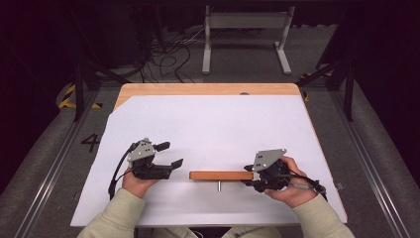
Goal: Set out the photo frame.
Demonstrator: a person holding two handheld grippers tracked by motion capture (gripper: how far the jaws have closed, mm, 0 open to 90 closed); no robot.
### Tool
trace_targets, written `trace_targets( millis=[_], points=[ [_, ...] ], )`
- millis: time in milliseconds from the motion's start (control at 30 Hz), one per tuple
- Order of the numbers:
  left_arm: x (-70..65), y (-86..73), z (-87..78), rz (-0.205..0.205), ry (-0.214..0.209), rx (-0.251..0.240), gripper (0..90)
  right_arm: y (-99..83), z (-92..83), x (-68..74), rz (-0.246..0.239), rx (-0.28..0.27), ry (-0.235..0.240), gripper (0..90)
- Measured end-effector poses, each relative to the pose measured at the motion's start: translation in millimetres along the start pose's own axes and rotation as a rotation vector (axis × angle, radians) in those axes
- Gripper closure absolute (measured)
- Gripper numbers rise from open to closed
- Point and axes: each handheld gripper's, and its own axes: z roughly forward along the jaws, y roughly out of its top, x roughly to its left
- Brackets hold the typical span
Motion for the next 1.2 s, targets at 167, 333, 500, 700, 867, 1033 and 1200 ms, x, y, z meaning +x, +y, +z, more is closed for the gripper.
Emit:
trace_targets(
  millis=[167, 333, 500, 700, 867, 1033, 1200],
  points=[
    [1.6, -0.3, -0.6, -0.002, 0.006, 0.0, 21.4, -3.8, -3.9, -1.5, 0.043, -0.001, -0.01, 50.1],
    [3.4, -0.6, -1.1, -0.015, 0.003, -0.004, 21.4, -10.8, -9.9, -2.4, 0.075, -0.005, -0.016, 49.4],
    [3.4, -0.5, -1.3, -0.019, 0.0, -0.005, 21.4, -18.4, -11.4, -3.0, 0.099, 0.012, -0.017, 54.6],
    [4.4, -0.1, -2.3, -0.028, -0.013, -0.017, 21.6, -32.7, -6.2, -5.3, 0.137, 0.05, 0.004, 67.0],
    [4.6, -0.3, -1.9, -0.038, -0.013, -0.021, 21.5, -37.8, -0.4, -4.5, 0.149, 0.074, 0.05, 86.3],
    [4.9, -0.5, -1.5, -0.035, -0.012, -0.018, 21.4, -37.2, 7.8, -2.4, 0.135, 0.071, 0.081, 90.0],
    [4.9, -0.7, -1.2, -0.038, -0.018, -0.016, 21.3, -37.6, 19.0, -1.0, 0.138, 0.066, 0.1, 90.0]
  ],
)
